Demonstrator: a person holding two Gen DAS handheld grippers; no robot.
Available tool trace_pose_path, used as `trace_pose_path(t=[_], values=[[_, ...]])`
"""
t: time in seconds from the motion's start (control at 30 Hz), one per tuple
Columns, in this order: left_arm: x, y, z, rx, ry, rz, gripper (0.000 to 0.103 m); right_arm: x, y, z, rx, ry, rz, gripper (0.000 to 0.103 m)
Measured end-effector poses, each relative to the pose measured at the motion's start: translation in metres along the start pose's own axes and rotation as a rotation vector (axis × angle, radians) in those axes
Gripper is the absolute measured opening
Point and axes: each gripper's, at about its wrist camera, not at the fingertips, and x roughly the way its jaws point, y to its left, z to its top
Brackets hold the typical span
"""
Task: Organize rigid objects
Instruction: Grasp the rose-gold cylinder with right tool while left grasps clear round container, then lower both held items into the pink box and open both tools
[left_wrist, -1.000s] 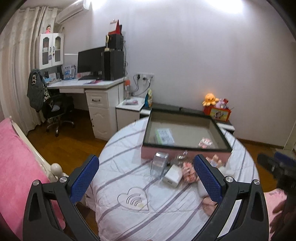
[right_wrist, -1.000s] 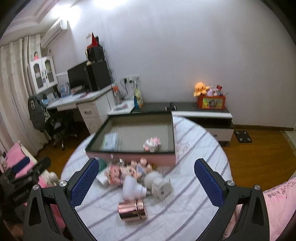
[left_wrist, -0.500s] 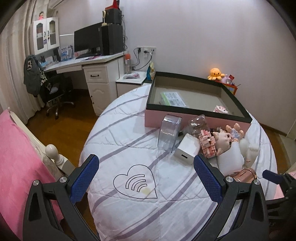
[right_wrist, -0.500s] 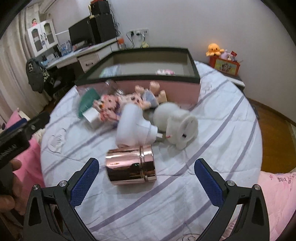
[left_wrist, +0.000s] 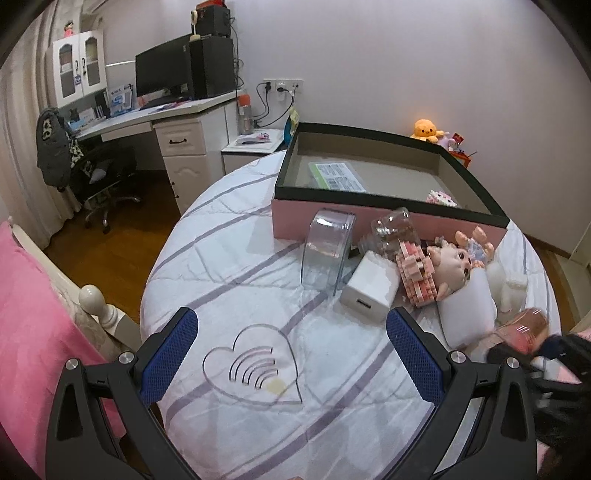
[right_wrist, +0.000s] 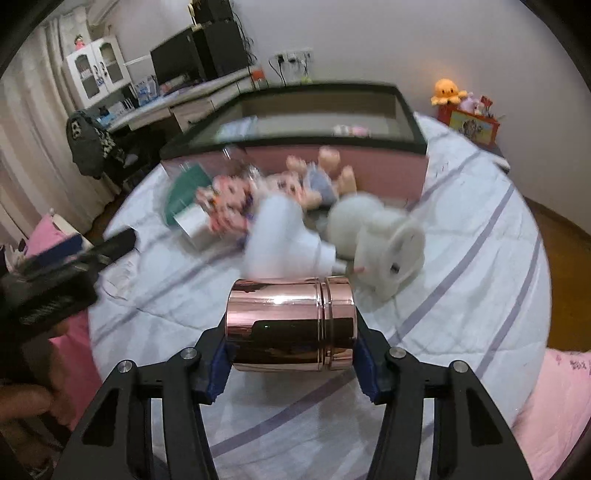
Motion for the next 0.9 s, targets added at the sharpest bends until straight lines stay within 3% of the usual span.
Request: trace_pose_path(t=[0.27, 0.33, 0.43, 0.5, 0.57, 0.63, 0.9], values=[[0.03, -0.003, 0.027, 0.0, -0.034, 0.059, 0.103, -0.018, 0.001, 0.027, -0.007, -0.082, -0.01, 0.056], [0.044, -0.005, 0.032, 0.012, -0.018, 0.078, 0.101, -0.013, -0.002, 0.033, 0.0, -0.083, -0.01, 0.056], [0.067, -0.003, 0.038, 0.01, 0.027, 0.043, 0.097, -0.008, -0.003, 0.039, 0.005, -0.085, -0.01, 0.056], [0.08, -0.004, 0.04, 0.006, 0.066, -0.006, 0.088, -0.005, -0.005, 0.043, 0.008, -0.087, -0.016, 0.056], [0.093, -0.006, 0.041, 0.002, 0.113, -0.057, 0.055, -0.003, -0.008, 0.048, 0.011, -0.089, -0.019, 0.056], [0.099, -0.009, 0.04, 0.008, 0.137, -0.092, 0.037, -0.001, -0.011, 0.053, 0.014, -0.092, -0.023, 0.056], [0.073, -0.002, 0.037, 0.011, 0.087, -0.102, 0.037, -0.005, -0.011, 0.062, 0.008, -0.11, -0.026, 0.056]])
